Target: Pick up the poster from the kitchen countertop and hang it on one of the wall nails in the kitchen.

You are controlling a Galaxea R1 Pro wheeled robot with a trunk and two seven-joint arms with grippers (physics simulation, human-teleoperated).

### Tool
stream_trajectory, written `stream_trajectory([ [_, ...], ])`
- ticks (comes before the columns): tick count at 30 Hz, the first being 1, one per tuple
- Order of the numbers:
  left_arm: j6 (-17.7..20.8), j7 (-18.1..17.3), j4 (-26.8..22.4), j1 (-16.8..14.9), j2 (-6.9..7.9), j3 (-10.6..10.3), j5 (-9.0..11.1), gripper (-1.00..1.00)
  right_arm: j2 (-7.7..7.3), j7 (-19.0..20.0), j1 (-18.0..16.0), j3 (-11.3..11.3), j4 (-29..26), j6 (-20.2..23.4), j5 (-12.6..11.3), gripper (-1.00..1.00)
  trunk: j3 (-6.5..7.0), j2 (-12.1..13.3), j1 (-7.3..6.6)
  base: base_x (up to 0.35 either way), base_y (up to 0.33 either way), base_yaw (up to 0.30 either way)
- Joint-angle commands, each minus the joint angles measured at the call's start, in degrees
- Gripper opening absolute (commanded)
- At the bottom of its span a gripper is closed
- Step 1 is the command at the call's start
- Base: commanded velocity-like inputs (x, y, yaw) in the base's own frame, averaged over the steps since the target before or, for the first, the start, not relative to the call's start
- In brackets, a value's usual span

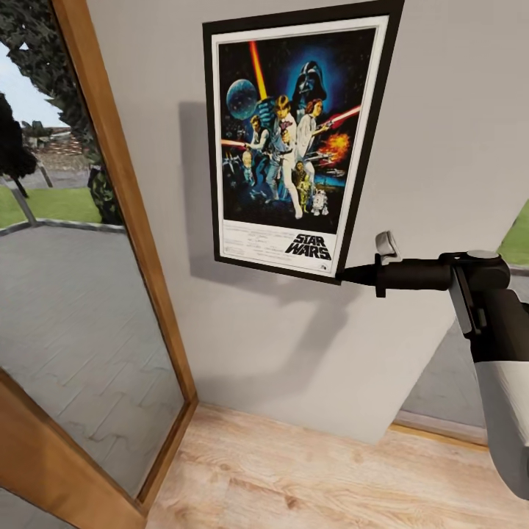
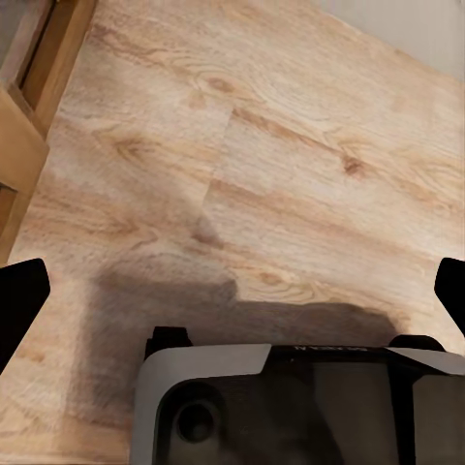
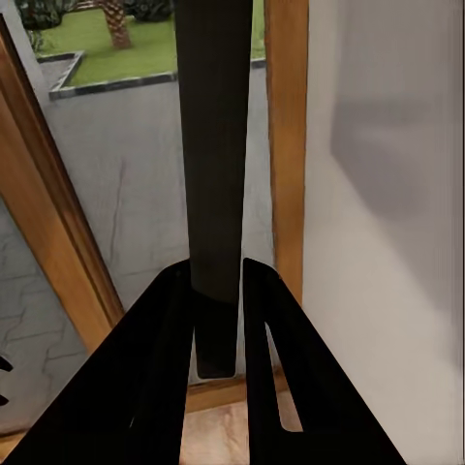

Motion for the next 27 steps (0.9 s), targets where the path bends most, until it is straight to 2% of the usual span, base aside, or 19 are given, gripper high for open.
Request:
stream_trajectory([
  [1,0.5,-0.3,-0.1,0.0,-0.03,0.1,0.0,1.00,-0.01,0.2,-0.1,0.0,0.0,0.7,0.0,-1.00,-0.11,-0.1,0.04,0.047,-0.039,0.000],
  [13,0.5,-0.3,-0.1,0.0,-0.03,0.1,0.0,1.00,-0.01,0.2,-0.1,0.0,0.0,0.7,-0.1,-1.00,-0.11,-0.1,0.04,0.012,-0.008,0.000],
  [27,0.5,-0.3,-0.1,0.0,-0.03,0.1,0.0,1.00,-0.04,0.2,-0.1,0.0,0.0,0.7,-0.1,-1.00,-0.11,-0.1,0.04,0.082,0.000,0.000],
])
